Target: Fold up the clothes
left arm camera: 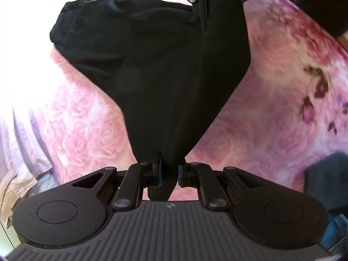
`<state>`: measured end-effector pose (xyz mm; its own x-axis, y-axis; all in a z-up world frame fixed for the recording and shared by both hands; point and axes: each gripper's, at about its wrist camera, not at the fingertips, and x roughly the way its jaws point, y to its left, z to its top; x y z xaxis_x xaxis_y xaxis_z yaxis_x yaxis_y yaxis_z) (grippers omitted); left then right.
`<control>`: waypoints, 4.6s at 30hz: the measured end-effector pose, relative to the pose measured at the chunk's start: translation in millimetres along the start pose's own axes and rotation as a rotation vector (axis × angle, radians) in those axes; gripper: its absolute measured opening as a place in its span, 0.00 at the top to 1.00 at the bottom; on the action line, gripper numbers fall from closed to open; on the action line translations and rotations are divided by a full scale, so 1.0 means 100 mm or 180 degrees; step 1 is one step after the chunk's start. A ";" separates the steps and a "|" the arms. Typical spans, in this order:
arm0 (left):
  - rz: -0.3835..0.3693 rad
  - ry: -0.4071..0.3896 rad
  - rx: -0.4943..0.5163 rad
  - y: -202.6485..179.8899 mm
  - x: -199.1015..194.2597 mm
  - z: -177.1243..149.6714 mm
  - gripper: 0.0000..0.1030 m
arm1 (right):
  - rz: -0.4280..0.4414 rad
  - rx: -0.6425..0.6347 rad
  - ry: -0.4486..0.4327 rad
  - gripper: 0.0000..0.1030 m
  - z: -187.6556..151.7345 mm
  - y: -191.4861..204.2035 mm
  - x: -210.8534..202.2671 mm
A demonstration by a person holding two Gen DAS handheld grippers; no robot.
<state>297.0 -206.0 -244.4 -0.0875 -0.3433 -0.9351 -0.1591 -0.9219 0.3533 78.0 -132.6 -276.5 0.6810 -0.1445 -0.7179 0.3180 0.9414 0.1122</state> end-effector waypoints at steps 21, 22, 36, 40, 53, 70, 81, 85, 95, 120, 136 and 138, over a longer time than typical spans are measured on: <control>0.0080 -0.0084 0.0298 3.31 1.08 2.25 0.89 | -0.0129 0.2502 -0.0957 0.83 -0.87 -3.76 -1.42; 0.0005 -0.0072 0.0304 3.42 1.26 2.35 0.89 | -0.0096 0.2671 -0.0968 0.83 -1.00 -3.98 -1.40; -0.0353 -0.0150 0.0122 4.15 2.41 3.16 0.57 | -0.0265 0.4135 -0.1159 0.76 -2.22 -5.10 -1.40; -0.0317 -0.0225 -0.0472 4.44 2.34 2.96 0.54 | -0.0423 0.4285 -0.1306 0.58 -2.26 -5.12 -1.54; -0.0597 -0.0499 -0.2273 4.36 2.22 2.41 0.56 | -0.0832 0.4085 -0.1030 0.92 -1.96 -5.50 -1.62; -0.0506 -0.0681 -0.2342 4.08 2.20 2.54 0.61 | -0.0971 0.3464 -0.1240 0.79 -1.69 -5.16 -1.81; -0.0330 -0.0503 -0.2410 3.98 2.21 2.40 0.58 | -0.0599 0.3118 -0.0925 0.78 -1.66 -4.73 -1.68; -0.0304 -0.0438 -0.2607 3.70 1.92 2.07 0.58 | 0.0229 0.2552 -0.0709 0.78 -1.39 -3.95 -1.49; -0.0392 -0.0316 -0.2149 2.72 2.06 1.76 0.56 | -0.0405 0.1898 0.0374 0.77 -1.97 -3.22 -1.04; 0.0162 -0.0446 -0.1856 1.08 1.19 1.05 0.51 | -0.0442 0.4406 -0.0415 0.85 -2.43 -3.03 -1.18; 0.0244 -0.0678 -0.1864 1.08 0.87 2.45 0.51 | -0.1386 0.3005 0.0842 0.86 -3.04 -5.12 -3.70; 0.0363 -0.0656 -0.1779 1.17 0.90 2.64 0.51 | -0.1516 0.2967 0.0706 0.85 -3.09 -5.11 -3.74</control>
<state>11.2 -297.4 -280.5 -0.2711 -0.4551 -0.8481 0.3983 -0.8552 0.3316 -543.1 -465.8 -277.3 0.2484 -0.2887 -0.9247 0.9621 0.1849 0.2007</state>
